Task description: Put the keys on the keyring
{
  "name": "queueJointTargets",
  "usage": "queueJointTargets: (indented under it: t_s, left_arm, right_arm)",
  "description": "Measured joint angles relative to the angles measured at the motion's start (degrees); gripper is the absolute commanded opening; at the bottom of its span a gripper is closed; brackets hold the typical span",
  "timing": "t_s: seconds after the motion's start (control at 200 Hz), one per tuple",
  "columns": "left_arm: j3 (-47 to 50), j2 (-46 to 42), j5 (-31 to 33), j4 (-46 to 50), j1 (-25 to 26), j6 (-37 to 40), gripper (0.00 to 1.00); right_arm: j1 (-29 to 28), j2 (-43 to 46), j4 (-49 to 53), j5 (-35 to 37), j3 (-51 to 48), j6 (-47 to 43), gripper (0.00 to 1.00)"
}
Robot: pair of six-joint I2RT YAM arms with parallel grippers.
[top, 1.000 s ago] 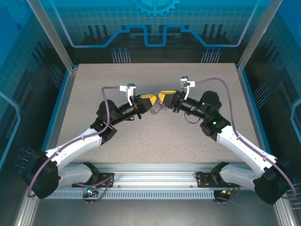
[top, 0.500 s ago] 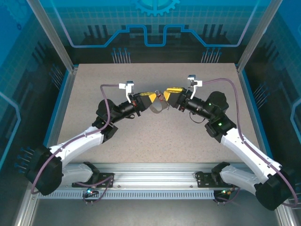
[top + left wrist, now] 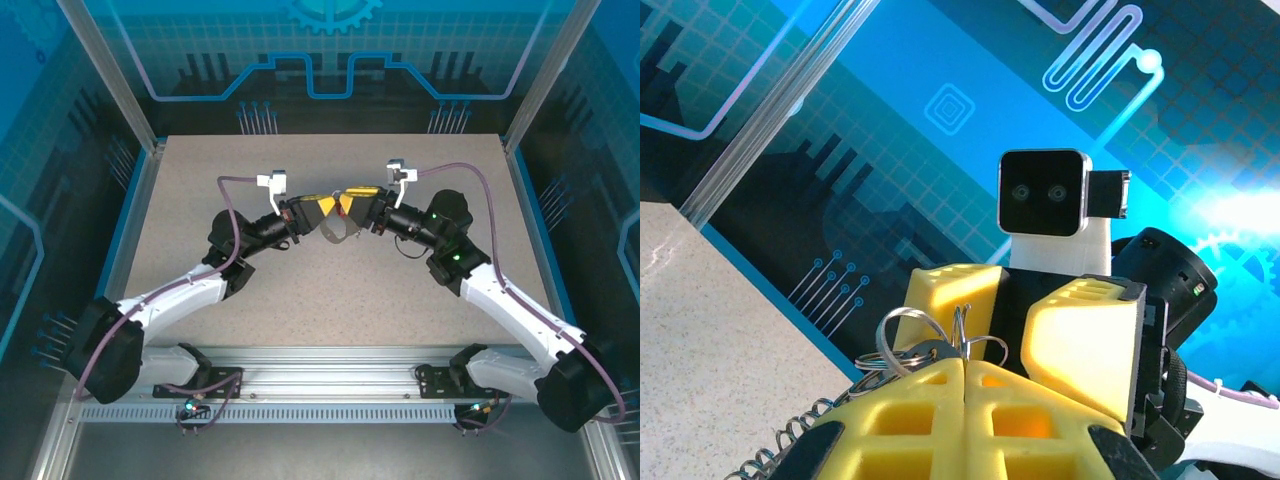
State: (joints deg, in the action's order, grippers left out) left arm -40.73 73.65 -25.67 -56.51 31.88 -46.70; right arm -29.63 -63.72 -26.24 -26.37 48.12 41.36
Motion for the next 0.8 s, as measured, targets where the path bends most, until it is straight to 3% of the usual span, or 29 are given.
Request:
queueJointTargets:
  t_s: [0.225, 0.46, 0.575, 0.745, 0.8]
  left_arm:
    - [0.00, 0.42, -0.17, -0.68, -0.02, -0.48, 0.00]
    - [0.00, 0.50, -0.17, -0.85, -0.17, -1.05, 0.00]
    - [0.00, 0.57, -0.20, -0.92, -0.24, -1.09, 0.00]
    - [0.00, 0.57, -0.22, -1.16, -0.35, -1.29, 0.00]
    - [0.00, 0.57, -0.31, -0.85, -0.52, -1.27, 0.15]
  right_arm:
    - [-0.31, -0.46, -0.87, 0.28, 0.00, 0.07, 0.18]
    - [-0.35, -1.03, -0.87, 0.24, 0.33, -0.07, 0.18]
    - [-0.35, -1.03, -0.79, 0.39, 0.33, -0.90, 0.00]
    - [-0.35, -1.11, -0.37, 0.83, 0.37, -1.33, 0.00]
    - [-0.33, -1.11, -0.09, 0.92, 0.37, -1.40, 0.00]
